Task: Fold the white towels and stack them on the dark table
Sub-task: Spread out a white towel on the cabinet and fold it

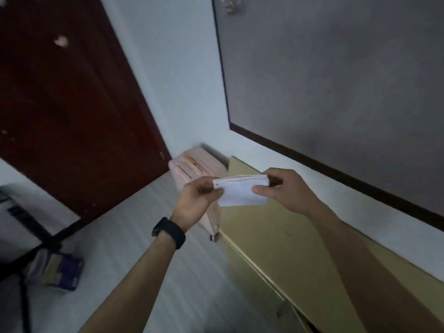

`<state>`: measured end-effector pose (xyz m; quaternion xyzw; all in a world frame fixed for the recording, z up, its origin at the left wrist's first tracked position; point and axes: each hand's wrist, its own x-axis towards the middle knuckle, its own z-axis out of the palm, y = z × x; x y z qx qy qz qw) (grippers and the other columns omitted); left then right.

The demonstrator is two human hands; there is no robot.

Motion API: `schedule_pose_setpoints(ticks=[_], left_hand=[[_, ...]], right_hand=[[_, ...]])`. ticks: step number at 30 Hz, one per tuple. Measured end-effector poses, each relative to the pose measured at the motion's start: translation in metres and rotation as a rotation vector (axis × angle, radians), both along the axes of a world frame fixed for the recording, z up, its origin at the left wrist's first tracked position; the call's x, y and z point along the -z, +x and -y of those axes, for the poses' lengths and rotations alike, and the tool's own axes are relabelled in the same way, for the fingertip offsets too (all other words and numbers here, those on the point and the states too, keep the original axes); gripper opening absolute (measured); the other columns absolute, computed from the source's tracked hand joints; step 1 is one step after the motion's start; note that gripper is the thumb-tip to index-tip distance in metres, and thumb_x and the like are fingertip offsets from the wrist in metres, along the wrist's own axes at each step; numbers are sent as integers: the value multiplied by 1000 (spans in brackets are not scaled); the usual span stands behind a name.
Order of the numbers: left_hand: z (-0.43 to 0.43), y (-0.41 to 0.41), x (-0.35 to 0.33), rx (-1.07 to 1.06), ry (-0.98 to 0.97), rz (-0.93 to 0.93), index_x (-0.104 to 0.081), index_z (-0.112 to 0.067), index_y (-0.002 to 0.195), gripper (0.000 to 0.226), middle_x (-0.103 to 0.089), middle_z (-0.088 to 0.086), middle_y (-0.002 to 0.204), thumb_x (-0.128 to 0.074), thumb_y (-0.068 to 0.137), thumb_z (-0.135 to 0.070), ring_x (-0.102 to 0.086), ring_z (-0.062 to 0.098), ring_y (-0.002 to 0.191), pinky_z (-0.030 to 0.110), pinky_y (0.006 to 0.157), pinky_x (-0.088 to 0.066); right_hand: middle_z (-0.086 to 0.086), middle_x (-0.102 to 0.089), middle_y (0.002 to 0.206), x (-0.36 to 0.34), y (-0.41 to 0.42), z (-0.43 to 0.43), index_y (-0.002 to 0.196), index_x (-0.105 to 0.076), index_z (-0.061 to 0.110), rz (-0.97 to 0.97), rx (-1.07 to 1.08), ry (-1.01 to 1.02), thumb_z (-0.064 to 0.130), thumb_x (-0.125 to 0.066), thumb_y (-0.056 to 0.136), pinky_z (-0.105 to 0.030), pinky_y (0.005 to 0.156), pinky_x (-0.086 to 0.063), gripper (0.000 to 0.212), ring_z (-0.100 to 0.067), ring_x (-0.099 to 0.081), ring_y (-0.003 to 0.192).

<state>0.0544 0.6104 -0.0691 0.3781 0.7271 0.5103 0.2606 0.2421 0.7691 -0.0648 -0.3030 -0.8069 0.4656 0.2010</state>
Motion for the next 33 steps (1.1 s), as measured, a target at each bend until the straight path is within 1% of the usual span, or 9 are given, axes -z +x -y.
schedule_pose_setpoints(ticks=[2, 6, 9, 12, 17, 20, 25, 29, 33], left_hand=[[57, -50, -25, -105, 33, -18, -67, 4, 94, 23, -64, 5, 84, -76, 83, -14, -59, 14, 81, 26, 78, -46], [182, -145, -60, -307, 98, -54, -66, 1, 86, 24, -50, 2, 73, -77, 83, -20, -49, 10, 69, 20, 69, -41], [283, -214, -75, -456, 151, -82, -63, -2, 76, 26, -50, -4, 66, -75, 86, -22, -46, 5, 62, 13, 64, -38], [391, -270, -86, -629, 220, -54, -64, 5, 90, 43, -51, 5, 76, -77, 82, -35, -49, 13, 71, 28, 71, -42], [544, -324, -101, -918, 254, -32, -67, 3, 97, 42, -64, 14, 85, -75, 79, -34, -61, 23, 78, 44, 79, -51], [626, -353, -100, -1047, 210, -48, -71, -10, 102, 18, -71, 17, 102, -71, 87, -21, -69, 31, 91, 45, 81, -57], [744, -397, -88, -1115, 46, -64, -65, -27, 113, 34, -68, 1, 105, -78, 81, -21, -67, 14, 94, 22, 73, -54], [824, -443, -77, -1131, -203, -125, -73, -34, 102, 22, -72, -12, 96, -75, 81, -40, -67, 6, 92, 31, 85, -55], [895, -495, -76, -1202, -238, -94, -70, -34, 110, 33, -70, -17, 99, -80, 78, -31, -65, 1, 92, 28, 86, -53]], right_hand=[[17, -60, 60, -29, -71, 38, 67, -60, 26, -54, -111, 20, 30, -81, 78, -14, 56, -36, 24, 2, -52, 57], [-4, -68, 72, -64, -211, 129, 80, -66, 17, -114, -326, 52, 37, -81, 75, -29, 66, -41, 26, -8, -58, 65], [4, -70, 69, -85, -311, 215, 83, -69, 19, -138, -481, 44, 31, -81, 78, -30, 69, -47, 17, -10, -64, 65], [-4, -71, 81, -104, -405, 316, 85, -70, 14, -189, -637, 30, 32, -82, 78, -39, 76, -51, 23, -25, -66, 75], [6, -65, 71, -121, -523, 470, 75, -69, 22, -210, -880, -36, 30, -80, 81, -31, 72, -44, 15, -8, -57, 70], [-5, -73, 85, -116, -582, 557, 85, -72, 16, -221, -1006, -29, 32, -81, 81, -34, 75, -48, 19, -11, -63, 75], [-12, -70, 87, -92, -668, 696, 86, -69, 9, -174, -1296, 53, 41, -81, 77, -38, 72, -48, 36, -25, -63, 76], [3, -62, 70, -76, -734, 789, 75, -65, 15, -109, -1467, 70, 37, -83, 76, -29, 68, -42, 28, -8, -54, 67], [12, -61, 65, -74, -802, 873, 71, -65, 25, -48, -1617, 93, 34, -83, 77, -26, 66, -41, 21, -3, -52, 64]])
